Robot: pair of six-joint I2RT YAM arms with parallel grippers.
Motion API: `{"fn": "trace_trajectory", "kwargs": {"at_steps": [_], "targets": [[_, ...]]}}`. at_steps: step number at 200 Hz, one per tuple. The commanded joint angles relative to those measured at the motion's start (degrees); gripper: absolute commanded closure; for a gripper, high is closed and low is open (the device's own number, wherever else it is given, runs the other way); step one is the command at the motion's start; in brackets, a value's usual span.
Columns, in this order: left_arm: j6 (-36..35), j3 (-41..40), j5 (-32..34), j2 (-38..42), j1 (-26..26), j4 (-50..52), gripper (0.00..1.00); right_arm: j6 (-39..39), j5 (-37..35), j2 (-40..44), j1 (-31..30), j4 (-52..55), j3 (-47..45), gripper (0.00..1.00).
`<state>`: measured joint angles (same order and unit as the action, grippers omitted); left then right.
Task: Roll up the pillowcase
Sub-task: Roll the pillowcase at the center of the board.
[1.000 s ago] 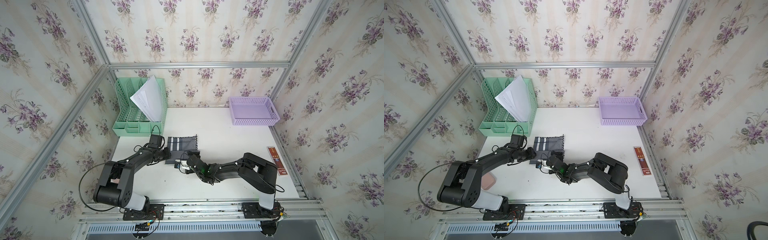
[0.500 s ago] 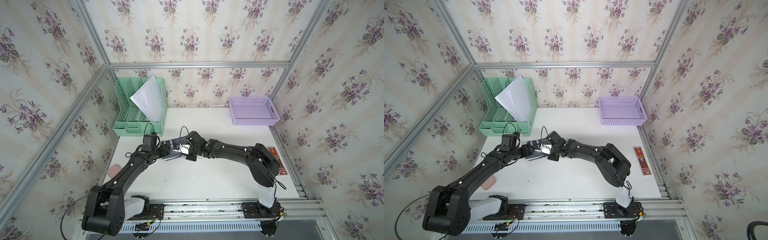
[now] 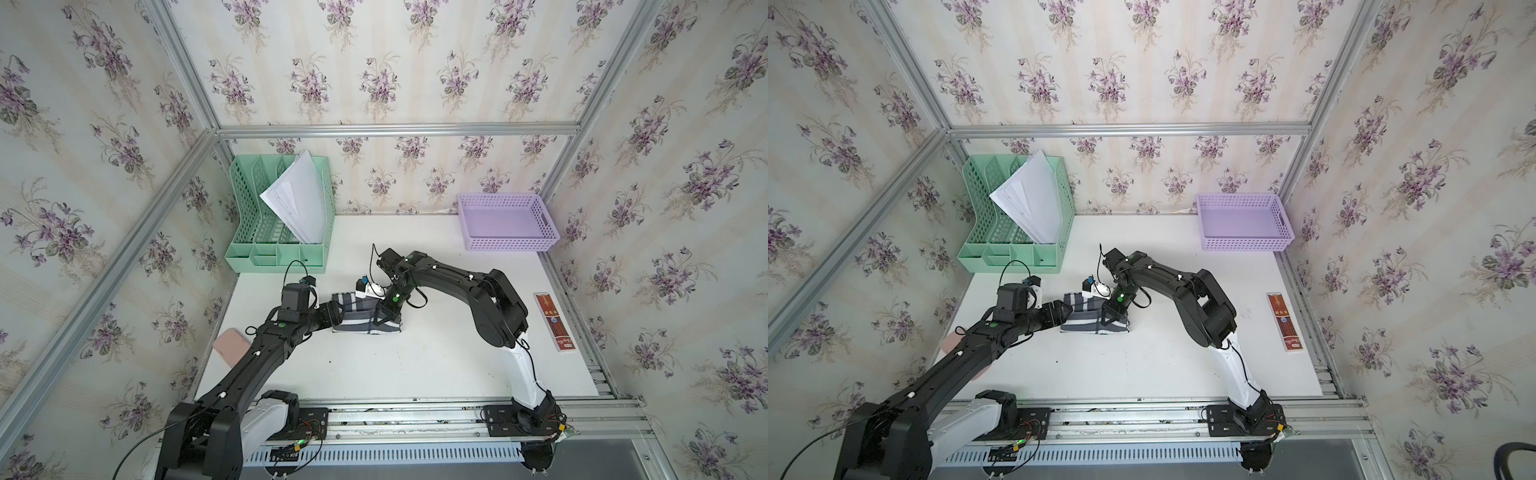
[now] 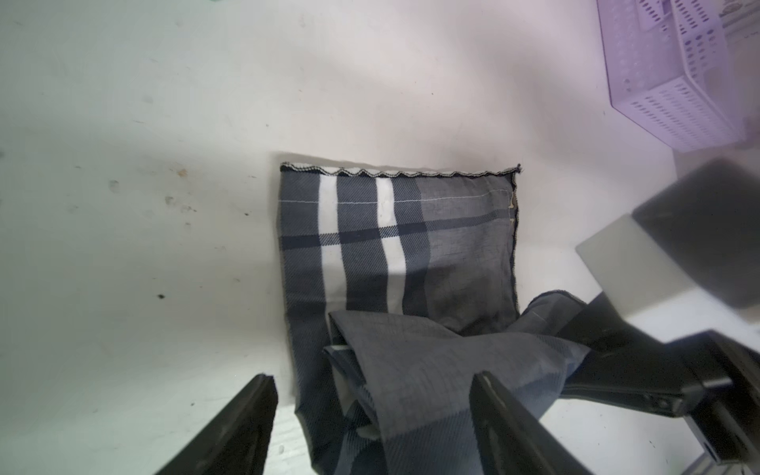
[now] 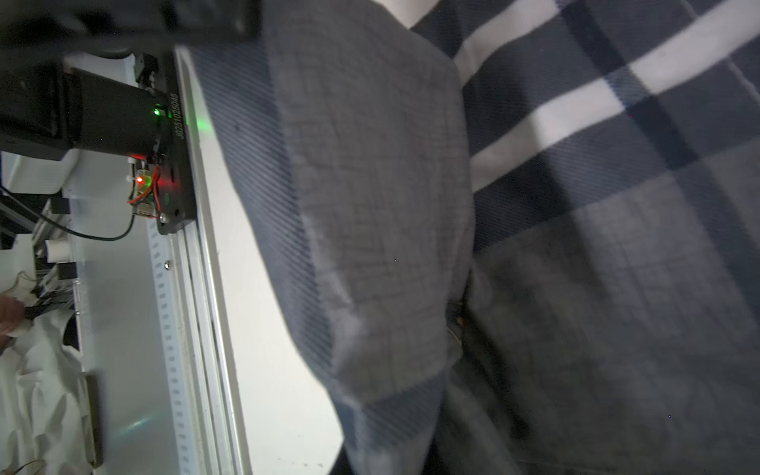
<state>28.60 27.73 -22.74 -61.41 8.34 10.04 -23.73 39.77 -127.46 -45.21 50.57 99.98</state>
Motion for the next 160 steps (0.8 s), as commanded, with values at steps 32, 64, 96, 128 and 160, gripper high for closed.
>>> {"fn": "trace_trajectory", "kwargs": {"at_steps": [32,64,96,128,160], "targets": [[-1.6,0.8,-0.1,-6.8,0.1,-4.6,0.35,6.2,1.2,-3.0,0.8,2.1,4.3,0.91],[-2.4,5.7,1.9,-14.3,0.0,-1.1,0.54,10.4,-8.0,3.0,1.1,-7.9,-1.2,0.48],[-2.6,8.9,4.7,-17.7,0.0,1.3,0.57,12.8,-20.1,18.2,0.0,-27.4,-16.4,0.20],[-3.0,12.0,6.0,-22.3,0.0,4.6,0.57,0.0,-47.4,34.3,-10.5,-53.9,-41.0,0.00],[-2.2,13.3,6.3,-25.0,-0.2,4.3,0.56,-20.9,-66.9,37.9,-23.7,-95.1,-66.5,0.00]]}}
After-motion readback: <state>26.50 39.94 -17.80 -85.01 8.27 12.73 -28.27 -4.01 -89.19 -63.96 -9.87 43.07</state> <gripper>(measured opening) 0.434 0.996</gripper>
